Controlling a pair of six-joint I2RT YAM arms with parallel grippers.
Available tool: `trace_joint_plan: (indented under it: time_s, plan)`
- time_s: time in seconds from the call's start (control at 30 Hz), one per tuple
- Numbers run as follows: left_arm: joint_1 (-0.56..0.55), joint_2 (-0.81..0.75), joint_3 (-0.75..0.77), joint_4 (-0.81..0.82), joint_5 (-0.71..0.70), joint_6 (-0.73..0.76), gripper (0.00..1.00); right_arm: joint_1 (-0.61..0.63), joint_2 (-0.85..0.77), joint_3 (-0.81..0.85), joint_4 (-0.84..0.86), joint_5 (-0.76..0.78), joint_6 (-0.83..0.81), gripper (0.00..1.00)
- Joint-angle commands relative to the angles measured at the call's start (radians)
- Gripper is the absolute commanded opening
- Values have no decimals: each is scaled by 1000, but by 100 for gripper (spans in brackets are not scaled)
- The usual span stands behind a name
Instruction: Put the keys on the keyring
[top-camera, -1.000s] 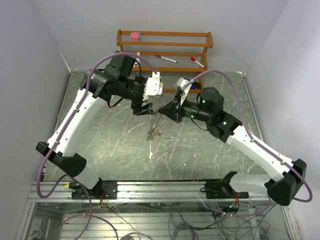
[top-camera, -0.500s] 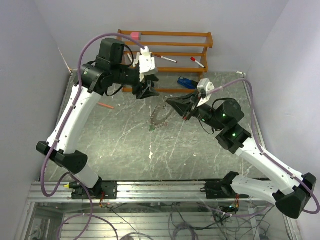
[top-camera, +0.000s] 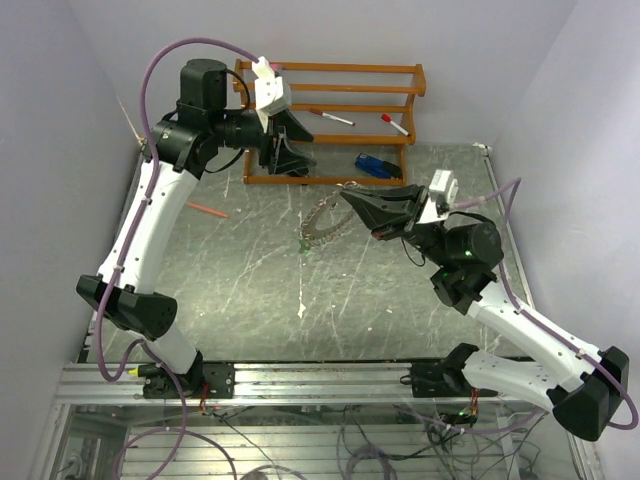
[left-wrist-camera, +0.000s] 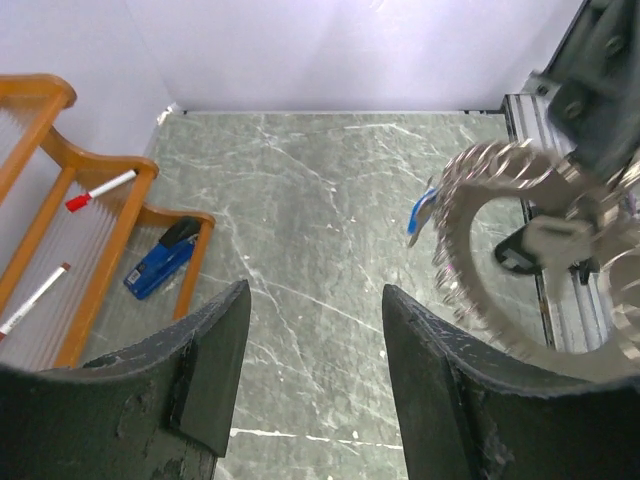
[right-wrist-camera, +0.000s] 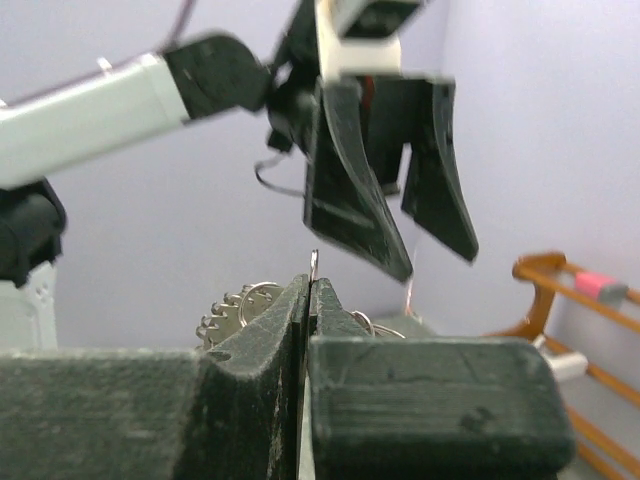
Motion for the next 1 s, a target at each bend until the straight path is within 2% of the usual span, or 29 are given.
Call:
trace_joint_plan:
  time_s: [0.0, 0.17, 0.47, 0.97]
  plan:
    - [12, -16, -73, 62, 85, -16, 66, -13, 3, 37, 221, -44, 94, 0]
    - [11, -19, -141, -50, 207, 164, 67, -16, -9, 36, 172, -31, 142, 0]
    - [-66, -6, -154, -149, 327, 282, 73, -16, 6, 2, 147, -18, 204, 0]
    - [-115, -17, -235, -99, 349, 217, 78, -15, 49, -26, 143, -17, 228, 0]
